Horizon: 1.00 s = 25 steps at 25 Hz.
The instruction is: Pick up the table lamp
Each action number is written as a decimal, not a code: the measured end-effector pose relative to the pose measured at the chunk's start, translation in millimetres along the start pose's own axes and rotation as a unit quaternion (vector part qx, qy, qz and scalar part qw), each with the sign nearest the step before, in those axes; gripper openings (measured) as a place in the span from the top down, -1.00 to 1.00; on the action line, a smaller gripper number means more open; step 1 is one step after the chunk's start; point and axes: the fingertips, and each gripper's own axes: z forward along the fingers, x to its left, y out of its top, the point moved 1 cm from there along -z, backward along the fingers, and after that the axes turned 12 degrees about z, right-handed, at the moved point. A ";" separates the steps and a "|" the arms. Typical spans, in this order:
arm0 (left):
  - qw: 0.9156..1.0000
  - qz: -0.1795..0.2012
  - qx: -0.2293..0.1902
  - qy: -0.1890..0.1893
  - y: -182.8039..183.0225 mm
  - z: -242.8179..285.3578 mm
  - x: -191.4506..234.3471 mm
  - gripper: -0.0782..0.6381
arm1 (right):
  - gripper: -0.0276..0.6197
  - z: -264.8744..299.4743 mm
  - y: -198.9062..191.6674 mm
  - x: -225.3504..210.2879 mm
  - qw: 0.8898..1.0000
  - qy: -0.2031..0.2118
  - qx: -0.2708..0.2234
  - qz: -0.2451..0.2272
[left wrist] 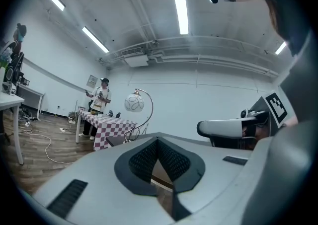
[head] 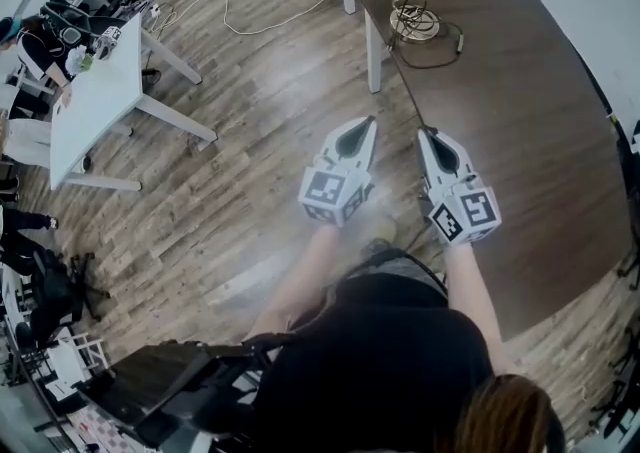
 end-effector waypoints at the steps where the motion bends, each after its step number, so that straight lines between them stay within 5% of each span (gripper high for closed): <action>1: 1.000 0.000 0.001 0.002 -0.8 7.0 2.5 0.78 | 0.91 4.9 1.0 -4.6 1.000 0.003 0.002 0.000; 19: 1.000 0.006 0.027 0.013 -17.5 64.7 21.2 0.78 | 0.90 50.8 8.1 -43.2 0.998 0.046 0.018 0.028; 25: 0.999 0.012 0.035 -0.016 -24.1 94.7 21.5 0.78 | 0.90 67.1 12.0 -54.2 0.998 0.046 0.013 0.030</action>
